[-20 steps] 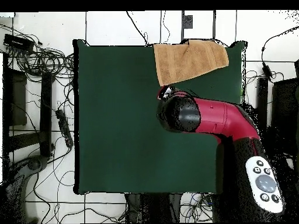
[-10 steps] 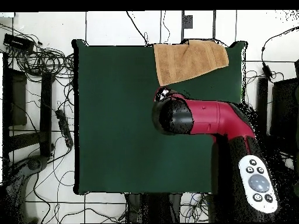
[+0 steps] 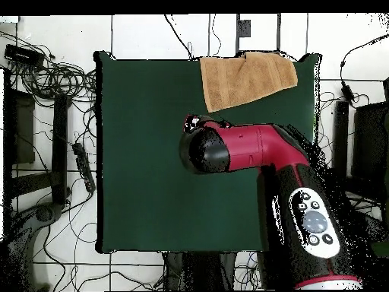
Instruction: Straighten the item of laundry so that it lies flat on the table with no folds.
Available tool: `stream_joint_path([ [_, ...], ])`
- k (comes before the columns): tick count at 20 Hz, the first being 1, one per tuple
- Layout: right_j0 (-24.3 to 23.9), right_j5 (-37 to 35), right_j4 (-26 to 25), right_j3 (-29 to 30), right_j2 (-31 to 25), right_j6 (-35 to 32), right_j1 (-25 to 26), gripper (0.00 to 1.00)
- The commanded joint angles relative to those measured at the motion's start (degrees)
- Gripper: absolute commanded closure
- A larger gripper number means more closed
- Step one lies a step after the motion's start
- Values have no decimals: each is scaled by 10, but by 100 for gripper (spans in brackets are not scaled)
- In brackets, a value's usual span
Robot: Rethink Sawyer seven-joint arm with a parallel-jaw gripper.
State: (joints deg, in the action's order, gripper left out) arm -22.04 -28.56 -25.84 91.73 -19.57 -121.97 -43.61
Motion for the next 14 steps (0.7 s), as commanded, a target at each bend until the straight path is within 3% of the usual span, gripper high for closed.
stream_joint_path([
  [1, 29, -56, -61, 17, -102, 188, 47, 100],
  [14, 40, -127, -110, -33, -174, 252, 76, 100],
])
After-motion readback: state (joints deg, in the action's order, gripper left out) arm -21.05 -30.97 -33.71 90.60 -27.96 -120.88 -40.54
